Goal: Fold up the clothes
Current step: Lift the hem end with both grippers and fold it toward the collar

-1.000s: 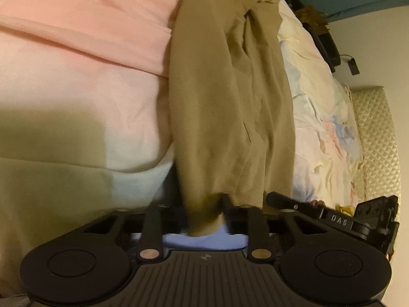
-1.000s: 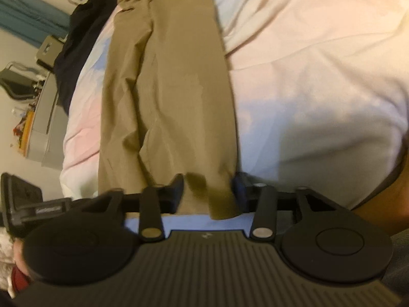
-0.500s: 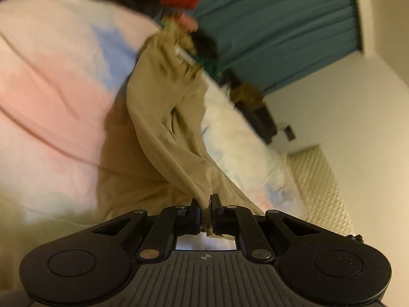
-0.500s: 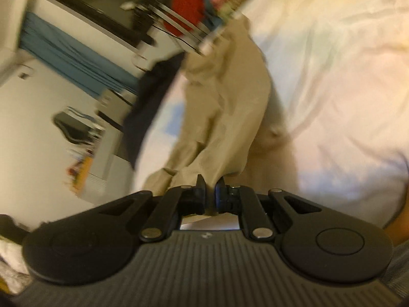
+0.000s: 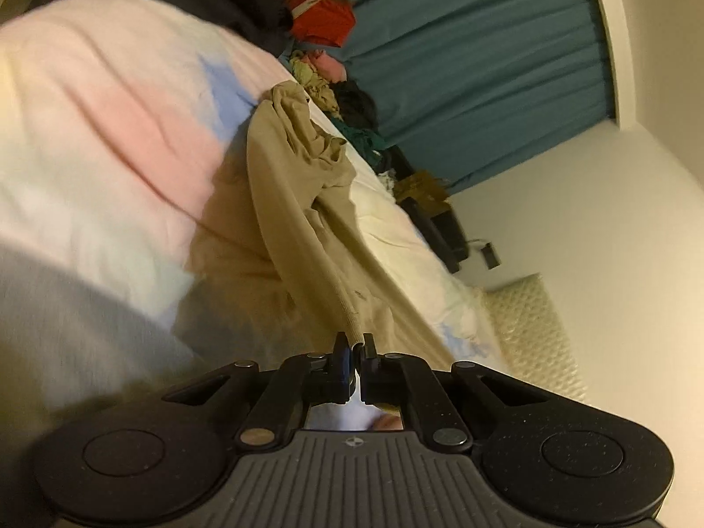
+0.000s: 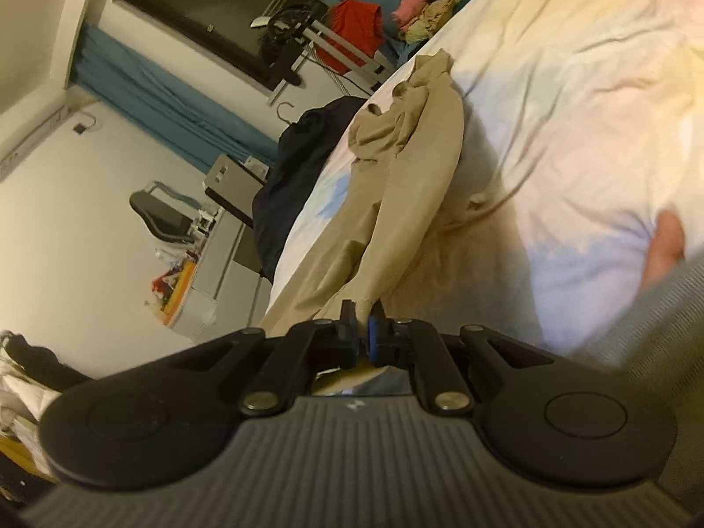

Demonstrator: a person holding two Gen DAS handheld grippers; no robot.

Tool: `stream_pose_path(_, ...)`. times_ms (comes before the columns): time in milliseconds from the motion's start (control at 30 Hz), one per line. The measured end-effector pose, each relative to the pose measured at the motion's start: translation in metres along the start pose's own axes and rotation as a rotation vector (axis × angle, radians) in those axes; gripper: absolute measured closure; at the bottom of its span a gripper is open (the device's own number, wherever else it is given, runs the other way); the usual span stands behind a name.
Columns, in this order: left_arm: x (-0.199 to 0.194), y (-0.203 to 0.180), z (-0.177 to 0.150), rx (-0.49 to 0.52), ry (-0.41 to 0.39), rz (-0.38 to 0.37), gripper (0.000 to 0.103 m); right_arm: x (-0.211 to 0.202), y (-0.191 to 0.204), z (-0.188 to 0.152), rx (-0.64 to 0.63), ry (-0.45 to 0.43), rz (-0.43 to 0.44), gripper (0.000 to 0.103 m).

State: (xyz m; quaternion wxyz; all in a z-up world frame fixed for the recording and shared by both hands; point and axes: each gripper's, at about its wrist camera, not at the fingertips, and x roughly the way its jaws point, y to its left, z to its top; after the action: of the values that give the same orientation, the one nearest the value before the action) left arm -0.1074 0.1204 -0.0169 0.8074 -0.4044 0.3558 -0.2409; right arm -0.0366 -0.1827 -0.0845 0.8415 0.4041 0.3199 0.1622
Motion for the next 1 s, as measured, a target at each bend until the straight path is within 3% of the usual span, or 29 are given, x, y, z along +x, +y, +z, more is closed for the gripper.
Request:
stream_pose_path(133, 0.006, 0.0, 0.019, -0.001, -0.039, 0.003, 0.1, 0.011, 0.002, 0.019, -0.035, -0.052, -0.008, 0.095)
stream_pose_path(233, 0.035, -0.005, 0.048, -0.015, -0.054, 0.001, 0.1, 0.038, 0.008, 0.05, -0.052, -0.091, -0.023, 0.095)
stream_pose_path(500, 0.125, -0.032, 0.147, 0.143, -0.119, 0.137, 0.1, 0.144, 0.018, 0.138, -0.103, -0.191, -0.117, 0.095)
stream_pose_path(733, 0.202, -0.044, 0.214, 0.295, -0.135, 0.249, 0.099, 0.213, -0.01, 0.179, -0.102, -0.23, -0.151, 0.095)
stream_pose_path(1000, 0.293, 0.021, 0.227, 0.407, -0.065, 0.395, 0.099, 0.295, -0.052, 0.189, -0.178, -0.149, -0.266, 0.094)
